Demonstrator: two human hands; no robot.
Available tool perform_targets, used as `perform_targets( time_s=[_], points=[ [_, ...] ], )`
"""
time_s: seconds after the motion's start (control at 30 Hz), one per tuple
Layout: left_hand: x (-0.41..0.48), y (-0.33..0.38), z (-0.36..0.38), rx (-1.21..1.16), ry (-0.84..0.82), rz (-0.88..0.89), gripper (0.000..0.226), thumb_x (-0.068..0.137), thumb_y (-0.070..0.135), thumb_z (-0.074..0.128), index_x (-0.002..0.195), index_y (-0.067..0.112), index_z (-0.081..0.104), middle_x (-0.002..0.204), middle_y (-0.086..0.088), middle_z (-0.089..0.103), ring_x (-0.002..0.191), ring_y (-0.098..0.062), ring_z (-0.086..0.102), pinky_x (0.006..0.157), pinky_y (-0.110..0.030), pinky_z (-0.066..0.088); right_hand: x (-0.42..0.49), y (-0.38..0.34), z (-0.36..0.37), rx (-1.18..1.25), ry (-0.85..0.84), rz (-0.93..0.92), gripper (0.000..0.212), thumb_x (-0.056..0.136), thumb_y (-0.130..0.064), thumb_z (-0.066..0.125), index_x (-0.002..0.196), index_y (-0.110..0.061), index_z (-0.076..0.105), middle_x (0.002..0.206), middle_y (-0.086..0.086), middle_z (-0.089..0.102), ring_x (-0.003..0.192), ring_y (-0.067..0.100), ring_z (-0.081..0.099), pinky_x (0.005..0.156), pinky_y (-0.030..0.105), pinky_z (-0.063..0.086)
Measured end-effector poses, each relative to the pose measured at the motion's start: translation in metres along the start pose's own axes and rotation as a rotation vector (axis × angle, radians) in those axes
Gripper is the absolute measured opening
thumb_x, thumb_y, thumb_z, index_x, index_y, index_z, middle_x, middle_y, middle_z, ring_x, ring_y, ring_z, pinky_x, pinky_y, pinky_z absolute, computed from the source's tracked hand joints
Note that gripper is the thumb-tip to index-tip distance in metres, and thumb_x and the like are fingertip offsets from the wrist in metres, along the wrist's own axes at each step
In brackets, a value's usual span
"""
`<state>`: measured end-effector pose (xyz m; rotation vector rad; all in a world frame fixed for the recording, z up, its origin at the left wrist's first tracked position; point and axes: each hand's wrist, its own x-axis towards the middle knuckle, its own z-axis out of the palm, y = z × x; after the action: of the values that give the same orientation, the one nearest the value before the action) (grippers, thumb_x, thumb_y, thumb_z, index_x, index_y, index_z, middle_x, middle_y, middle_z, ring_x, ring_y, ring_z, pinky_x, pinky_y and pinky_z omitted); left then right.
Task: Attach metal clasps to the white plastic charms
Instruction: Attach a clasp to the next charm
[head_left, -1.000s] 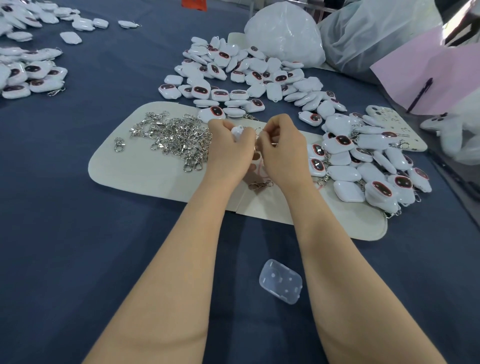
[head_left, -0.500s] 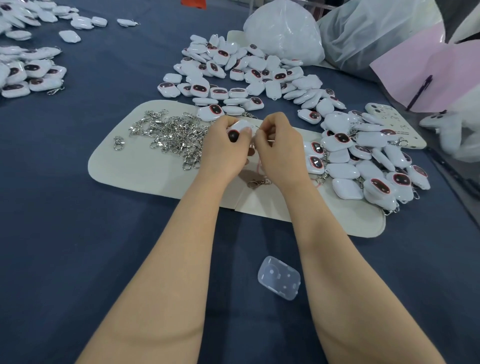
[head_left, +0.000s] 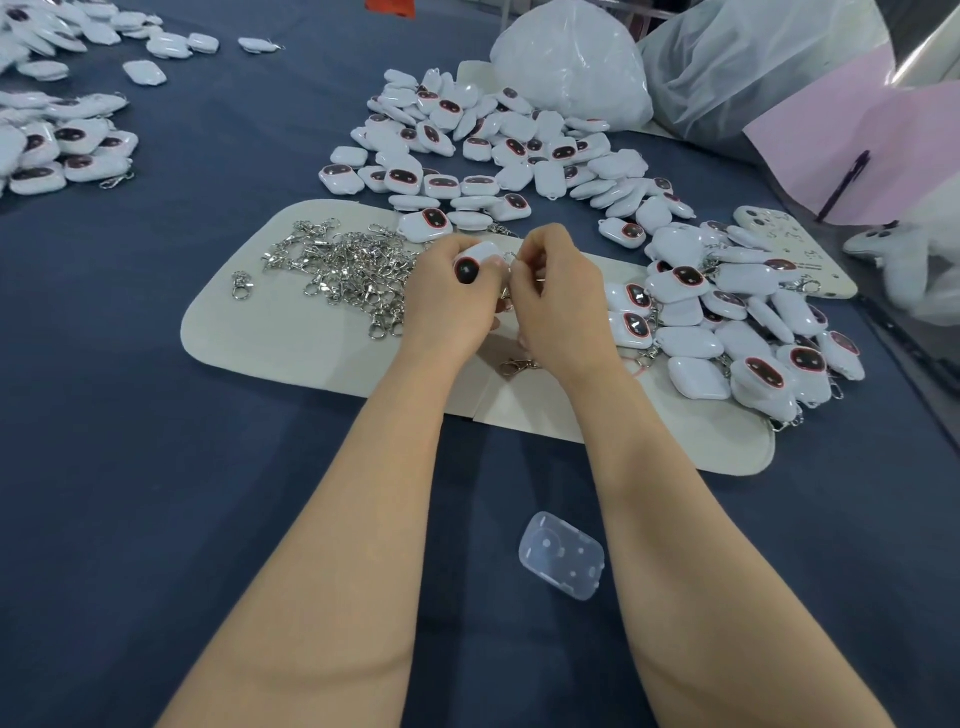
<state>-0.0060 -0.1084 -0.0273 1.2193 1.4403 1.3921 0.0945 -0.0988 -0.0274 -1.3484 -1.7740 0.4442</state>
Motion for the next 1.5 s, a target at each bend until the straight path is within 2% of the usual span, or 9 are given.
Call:
perform_targets(
  time_s=[0.17,0.33,0.67,0.8,0.97,1.1,1.23,1.33,1.5],
  points=[
    [0.000,0.000,-0.002,0.007,0.019,-0.002,0.018,0.092,0.012,0.054,0.080,0.026,0.053,0.076,0.000,0.061,0.062,-0.018,0.063,0.052,-0.022,0.054,0.001,0.000,0.001,-0.037,-0.050,-0.035,0.007,0.092,-0.006,0.046,0.088,-0.011,0.045,0.080,0.006,0.055,0.071,0.021,0.047,0.061,0.029,0.033],
    [0.002,-0.002,-0.003,0.087,0.012,0.018,0.006,0.091,0.015,0.054,0.095,0.019,0.056,0.092,-0.007,0.063,0.090,-0.035,0.065,0.083,-0.049,0.054,0.001,0.000,0.001,-0.050,-0.099,-0.037,0.006,0.094,-0.007,0.046,0.088,-0.010,0.045,0.080,0.007,0.055,0.072,0.022,0.047,0.063,0.031,0.035],
    [0.003,-0.003,-0.005,0.075,0.004,0.037,0.019,0.093,0.017,0.053,0.081,0.030,0.048,0.078,0.003,0.060,0.078,-0.029,0.066,0.081,-0.048,0.054,0.000,0.002,0.003,-0.035,-0.101,-0.032,0.008,0.093,-0.005,0.045,0.088,-0.011,0.044,0.078,0.007,0.056,0.070,0.022,0.048,0.062,0.030,0.033],
    [0.003,-0.003,-0.003,0.023,0.011,0.000,0.003,0.092,0.020,0.055,0.094,0.021,0.054,0.096,-0.006,0.065,0.087,-0.029,0.067,0.083,-0.049,0.054,0.001,0.003,0.003,0.065,-0.028,0.057,0.005,0.092,-0.009,0.048,0.089,-0.012,0.046,0.076,0.000,0.058,0.072,0.018,0.057,0.066,0.029,0.044],
    [0.003,-0.003,-0.005,-0.092,0.083,-0.040,0.023,0.092,0.016,0.056,0.114,0.023,0.056,0.117,0.000,0.056,0.089,-0.030,0.069,0.072,-0.043,0.059,0.004,0.000,-0.004,0.333,0.001,0.211,0.011,0.091,-0.006,0.051,0.086,-0.016,0.050,0.078,0.003,0.062,0.079,0.022,0.064,0.085,0.044,0.053],
    [0.002,0.003,-0.005,-0.003,0.036,0.024,0.031,0.095,0.013,0.048,0.118,0.028,0.060,0.101,0.017,0.055,0.098,-0.023,0.065,0.086,-0.049,0.053,0.006,-0.003,-0.009,0.404,-0.035,0.216,0.007,0.092,-0.005,0.052,0.091,-0.012,0.054,0.073,0.000,0.062,0.072,0.014,0.061,0.079,0.039,0.054],
    [0.000,0.005,-0.004,0.035,-0.001,0.066,0.024,0.094,0.014,0.049,0.111,0.024,0.063,0.109,0.001,0.063,0.105,-0.026,0.063,0.091,-0.050,0.051,0.005,-0.005,-0.011,0.396,-0.081,0.216,0.011,0.093,-0.005,0.051,0.089,-0.013,0.057,0.072,0.001,0.062,0.063,0.010,0.059,0.067,0.038,0.051],
    [-0.002,0.004,0.000,0.028,-0.014,0.055,0.009,0.092,0.017,0.056,0.095,0.026,0.058,0.102,-0.001,0.062,0.096,-0.029,0.065,0.086,-0.047,0.054,0.003,-0.004,-0.011,0.442,-0.117,0.241,0.012,0.094,-0.004,0.050,0.093,-0.009,0.060,0.071,0.002,0.065,0.059,0.009,0.061,0.066,0.047,0.052],
    [-0.001,0.000,-0.001,-0.040,-0.032,-0.024,0.014,0.090,0.013,0.060,0.081,0.023,0.057,0.084,-0.001,0.064,0.060,-0.022,0.070,0.059,-0.035,0.057,0.005,-0.003,-0.011,0.382,-0.069,0.199,0.013,0.093,-0.002,0.051,0.093,-0.009,0.062,0.070,-0.004,0.062,0.056,-0.002,0.056,0.057,0.015,0.046]
  ],
)
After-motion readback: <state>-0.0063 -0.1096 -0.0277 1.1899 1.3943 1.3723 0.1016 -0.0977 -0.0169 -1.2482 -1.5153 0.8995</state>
